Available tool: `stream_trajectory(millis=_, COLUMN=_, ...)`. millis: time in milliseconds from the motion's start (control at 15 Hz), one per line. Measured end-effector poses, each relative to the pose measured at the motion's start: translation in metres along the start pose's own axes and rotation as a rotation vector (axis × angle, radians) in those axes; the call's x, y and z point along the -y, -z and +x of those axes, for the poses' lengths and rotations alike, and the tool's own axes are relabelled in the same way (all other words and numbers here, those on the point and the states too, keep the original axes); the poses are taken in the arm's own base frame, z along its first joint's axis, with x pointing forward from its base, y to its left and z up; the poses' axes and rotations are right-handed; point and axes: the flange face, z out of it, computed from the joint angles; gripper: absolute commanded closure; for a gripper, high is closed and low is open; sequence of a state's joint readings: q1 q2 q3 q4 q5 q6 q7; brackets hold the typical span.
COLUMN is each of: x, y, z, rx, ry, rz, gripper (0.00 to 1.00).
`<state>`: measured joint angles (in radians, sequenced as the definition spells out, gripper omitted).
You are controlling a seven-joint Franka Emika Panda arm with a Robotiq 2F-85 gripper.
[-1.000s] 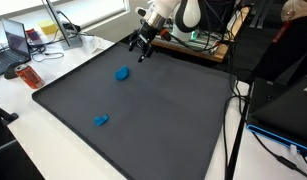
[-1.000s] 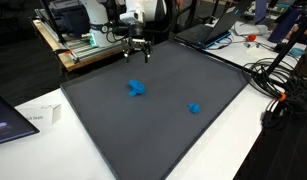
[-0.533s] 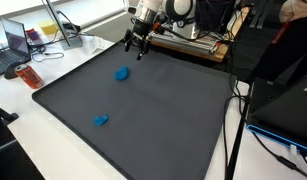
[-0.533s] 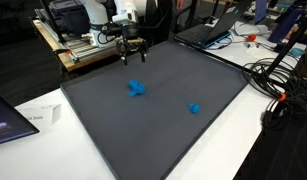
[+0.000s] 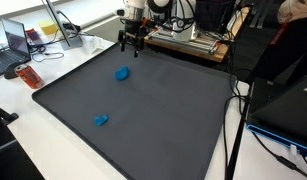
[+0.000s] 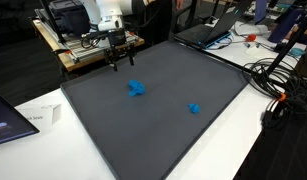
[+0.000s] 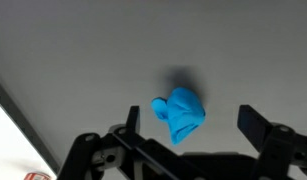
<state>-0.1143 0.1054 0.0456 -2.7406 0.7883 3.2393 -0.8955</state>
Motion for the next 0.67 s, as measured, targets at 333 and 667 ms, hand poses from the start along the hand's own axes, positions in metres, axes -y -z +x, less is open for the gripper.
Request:
stream_trajectory(millis=333, x=-0.024, y=-0.005, z=-0.004, rx=0.055, ry=0.114, rz=0.047, gripper=0.00)
stream_trajectory(millis=667, x=-0.040, y=-0.005, z=0.013, rx=0.090, ry=0.221, rz=0.082, gripper=0.00)
